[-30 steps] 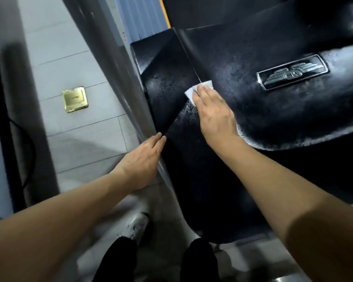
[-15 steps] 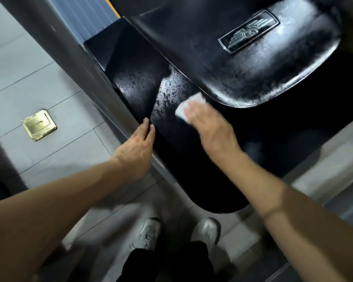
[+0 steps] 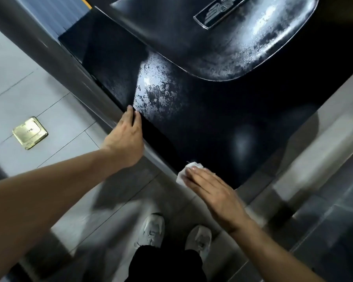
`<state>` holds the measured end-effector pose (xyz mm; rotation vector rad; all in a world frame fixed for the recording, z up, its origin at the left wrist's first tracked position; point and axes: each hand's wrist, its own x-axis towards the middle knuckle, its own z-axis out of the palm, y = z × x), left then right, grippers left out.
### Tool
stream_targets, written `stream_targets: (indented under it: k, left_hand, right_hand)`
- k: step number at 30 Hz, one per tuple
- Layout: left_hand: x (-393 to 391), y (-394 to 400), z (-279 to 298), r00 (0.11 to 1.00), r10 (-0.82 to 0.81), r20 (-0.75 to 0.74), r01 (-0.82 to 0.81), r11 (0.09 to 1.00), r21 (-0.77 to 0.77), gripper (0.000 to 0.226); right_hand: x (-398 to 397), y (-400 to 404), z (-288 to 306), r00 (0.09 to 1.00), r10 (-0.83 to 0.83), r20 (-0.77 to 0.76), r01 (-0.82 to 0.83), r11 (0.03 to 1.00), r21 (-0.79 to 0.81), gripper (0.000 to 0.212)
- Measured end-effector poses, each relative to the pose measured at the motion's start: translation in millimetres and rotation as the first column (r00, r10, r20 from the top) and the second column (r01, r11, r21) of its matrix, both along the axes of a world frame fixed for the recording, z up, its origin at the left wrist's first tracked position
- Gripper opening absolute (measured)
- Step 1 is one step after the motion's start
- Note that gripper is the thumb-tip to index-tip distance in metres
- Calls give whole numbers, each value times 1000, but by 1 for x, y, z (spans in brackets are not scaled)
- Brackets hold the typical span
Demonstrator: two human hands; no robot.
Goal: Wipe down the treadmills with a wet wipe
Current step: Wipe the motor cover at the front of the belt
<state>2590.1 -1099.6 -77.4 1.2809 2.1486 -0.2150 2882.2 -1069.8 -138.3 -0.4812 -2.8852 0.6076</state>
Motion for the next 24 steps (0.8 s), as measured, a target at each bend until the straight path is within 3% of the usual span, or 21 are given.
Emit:
stream_targets:
  k: [5, 9, 12, 15, 19, 24]
  left_hand:
    - [25, 10, 0, 998, -15, 53, 5, 982, 188, 78]
    - [46, 16, -1, 991, -93, 100, 72, 978, 198, 81]
    - [48, 15, -1, 990, -81, 118, 62, 986, 156, 85]
    - [51, 13, 0, 990, -93, 109, 73, 983, 168, 83]
    - [61, 10, 3, 978, -198, 67, 179, 958, 225, 81]
    - [74, 8, -1, 968, -242, 61, 222, 947, 233, 84]
  right_hand:
    - [-81, 79, -1, 971, -217, -99, 220, 975, 26, 40]
    - [-134, 151, 21, 930, -351, -105, 359, 931, 63, 44]
    - [-105, 122, 15, 931, -334, -147, 343, 938, 44, 44]
    - [-29, 45, -3, 941, -313, -130, 312, 950, -30, 43]
    - [49, -36, -10, 926, -374, -57, 369, 925, -86, 42]
    - [6, 14, -5, 844, -530, -83, 520, 846, -116, 48]
